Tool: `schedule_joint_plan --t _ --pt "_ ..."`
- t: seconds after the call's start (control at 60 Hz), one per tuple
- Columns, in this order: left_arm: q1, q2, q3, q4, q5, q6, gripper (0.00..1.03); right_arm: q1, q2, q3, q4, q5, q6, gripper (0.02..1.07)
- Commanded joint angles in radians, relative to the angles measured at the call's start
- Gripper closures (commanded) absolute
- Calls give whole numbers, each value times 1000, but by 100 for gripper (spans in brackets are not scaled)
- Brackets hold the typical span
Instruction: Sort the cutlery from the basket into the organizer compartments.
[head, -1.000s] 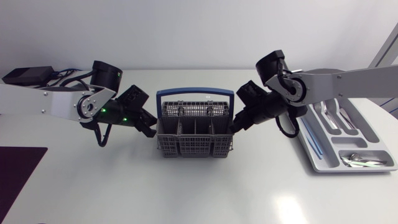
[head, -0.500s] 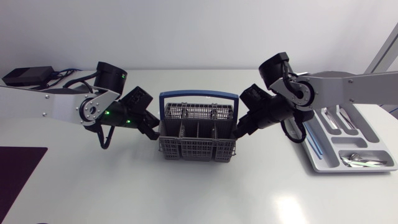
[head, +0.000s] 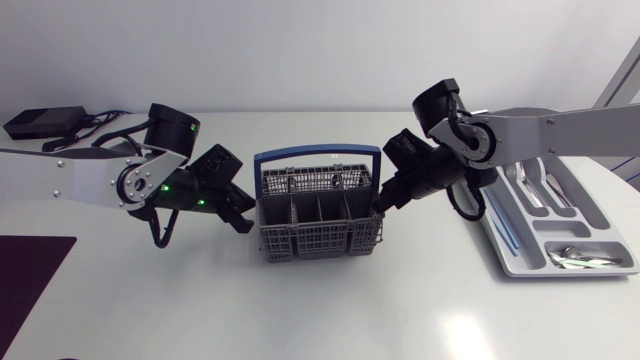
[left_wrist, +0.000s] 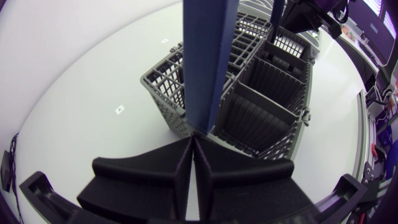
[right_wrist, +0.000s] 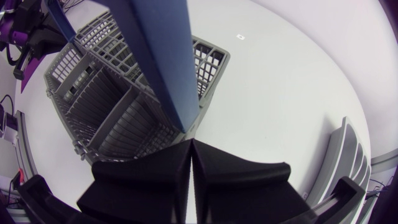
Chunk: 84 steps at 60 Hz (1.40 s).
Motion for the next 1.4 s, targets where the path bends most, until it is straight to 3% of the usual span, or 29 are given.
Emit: schedule_joint_plan --t 0.0,1.233,1.317,1.383 --pt "-8 -24 19 23 49 -11 98 48 6 27 7 -33 21 102" --pt "57 -17 36 22 49 0 97 42 -57 -31 9 46 28 102" --pt "69 -35 22 20 49 3 96 36 -78 -40 15 67 24 101" --pt "74 -49 13 20 49 3 85 28 -89 -45 19 90 24 100"
